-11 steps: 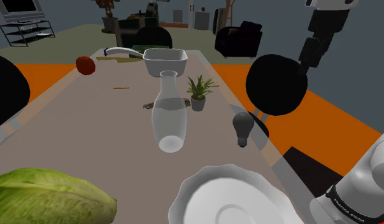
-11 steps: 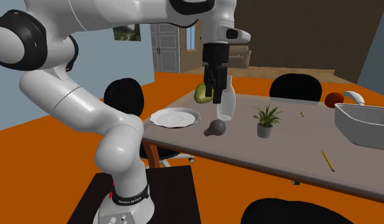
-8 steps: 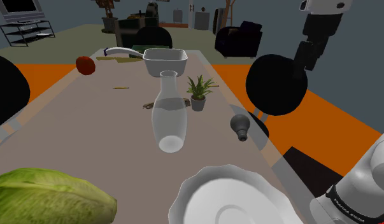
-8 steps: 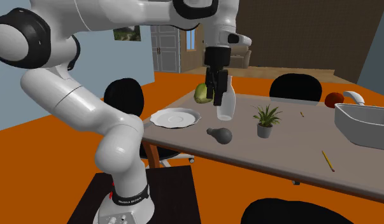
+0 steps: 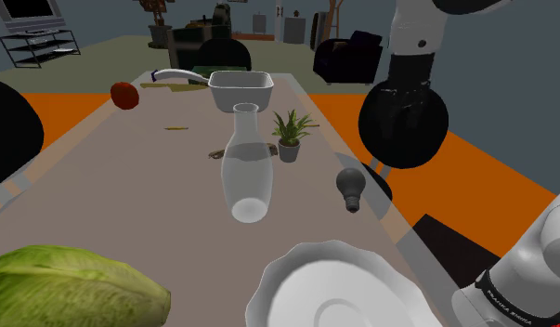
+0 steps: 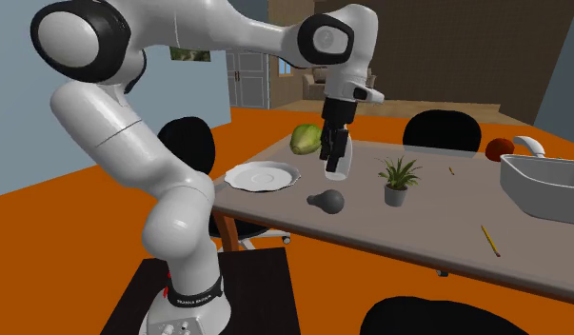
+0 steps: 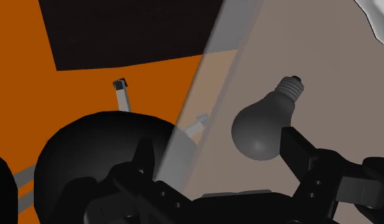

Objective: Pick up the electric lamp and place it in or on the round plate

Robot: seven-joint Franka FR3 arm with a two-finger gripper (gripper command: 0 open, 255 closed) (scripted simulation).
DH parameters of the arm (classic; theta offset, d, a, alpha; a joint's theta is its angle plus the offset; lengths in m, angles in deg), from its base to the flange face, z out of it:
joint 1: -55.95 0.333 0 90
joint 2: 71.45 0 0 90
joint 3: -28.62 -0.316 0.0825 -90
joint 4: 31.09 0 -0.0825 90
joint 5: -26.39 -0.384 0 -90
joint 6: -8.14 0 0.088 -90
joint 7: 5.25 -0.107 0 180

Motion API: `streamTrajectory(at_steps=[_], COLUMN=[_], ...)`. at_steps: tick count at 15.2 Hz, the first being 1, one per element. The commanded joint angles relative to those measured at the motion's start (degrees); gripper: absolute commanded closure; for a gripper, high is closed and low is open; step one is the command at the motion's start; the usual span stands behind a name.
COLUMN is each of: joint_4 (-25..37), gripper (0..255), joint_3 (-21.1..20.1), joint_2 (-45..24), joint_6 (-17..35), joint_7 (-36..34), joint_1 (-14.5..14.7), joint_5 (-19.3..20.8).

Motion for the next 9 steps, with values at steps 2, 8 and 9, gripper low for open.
streamTrajectory(at_steps=[2, 8, 9], joint_4=[1.01, 4.66, 3.82], gripper=[0, 0, 0], joint_3=[-2.42, -5.98, -6.04], joint_2=[-5.5, -16.71, -16.61], joint_6=[2.55, 6.92, 7.67], joint_7=[-4.68, -12.45, -12.42], joint_1=[0.29, 0.86, 0.93], joint_5=[-2.31, -5.42, -5.5])
